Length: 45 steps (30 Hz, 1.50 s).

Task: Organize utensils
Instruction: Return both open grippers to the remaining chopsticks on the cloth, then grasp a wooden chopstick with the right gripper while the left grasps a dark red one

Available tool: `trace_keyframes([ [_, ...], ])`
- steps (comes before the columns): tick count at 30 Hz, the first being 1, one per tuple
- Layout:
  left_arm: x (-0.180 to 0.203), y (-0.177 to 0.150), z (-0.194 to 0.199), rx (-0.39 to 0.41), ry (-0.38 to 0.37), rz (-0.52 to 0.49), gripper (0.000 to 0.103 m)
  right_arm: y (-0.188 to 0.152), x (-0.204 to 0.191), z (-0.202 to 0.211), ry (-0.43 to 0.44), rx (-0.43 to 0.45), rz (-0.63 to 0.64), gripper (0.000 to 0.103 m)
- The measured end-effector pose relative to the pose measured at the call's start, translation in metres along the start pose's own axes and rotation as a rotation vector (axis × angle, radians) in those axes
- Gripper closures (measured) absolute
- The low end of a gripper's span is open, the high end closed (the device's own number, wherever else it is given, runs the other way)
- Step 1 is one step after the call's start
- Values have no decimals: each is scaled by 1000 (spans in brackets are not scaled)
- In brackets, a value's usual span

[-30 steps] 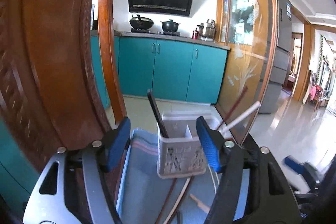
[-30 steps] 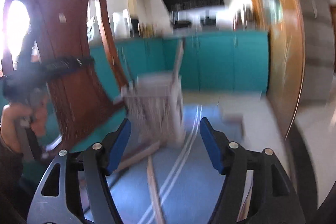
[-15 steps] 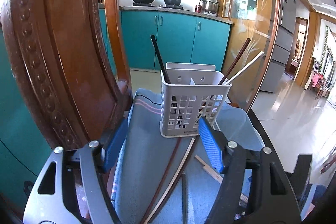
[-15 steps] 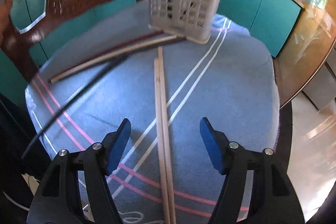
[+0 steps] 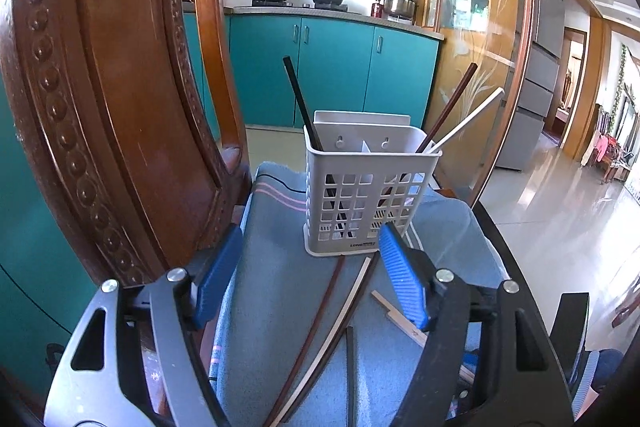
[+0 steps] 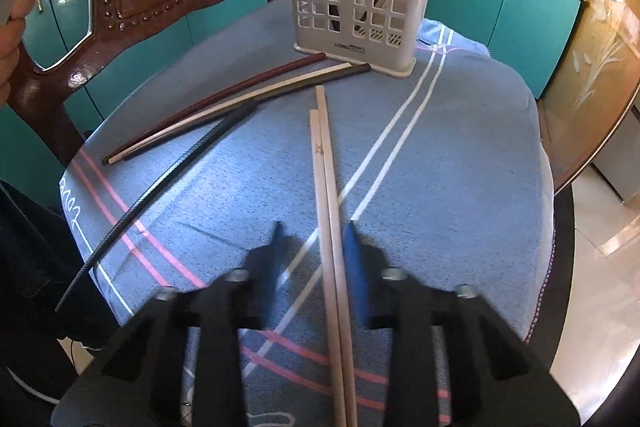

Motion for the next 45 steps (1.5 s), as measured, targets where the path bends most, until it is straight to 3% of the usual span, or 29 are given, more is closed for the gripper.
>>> trace_keyframes([
  [1, 0, -1, -1, -3, 0, 0, 32, 0, 1, 0, -3, 0, -6, 91],
  [8, 2, -4, -7, -23, -4, 4, 32, 7, 31, 4, -51, 40, -152, 91],
  [15, 7, -9, -12, -44, -8, -6, 30, 4, 42, 1, 7, 20, -262, 91],
  [21, 11, -13, -16, -58, -7, -23, 30, 5, 38, 0, 0, 16, -253, 91],
  [26, 13, -22, -21, -89, 2, -41, 30, 7, 35, 2, -56, 28, -201, 74],
  [34, 17, -33, -26, -125, 14, -80, 30, 10, 19, 5, -83, 58, -97, 66],
  [45, 12, -39, -28, -150, 25, -79, 29, 9, 31, 7, -93, 57, -146, 59],
])
Point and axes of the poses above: each gripper's, at about its wrist camera, not at the fingertips, and z roughly against the way its jaws point, x to its right, y to its top, the point moved 6 cm from there along -z, roughly the way its jaws point, and after that the axes turned 3 degrees about x, right-handed, at the moved point
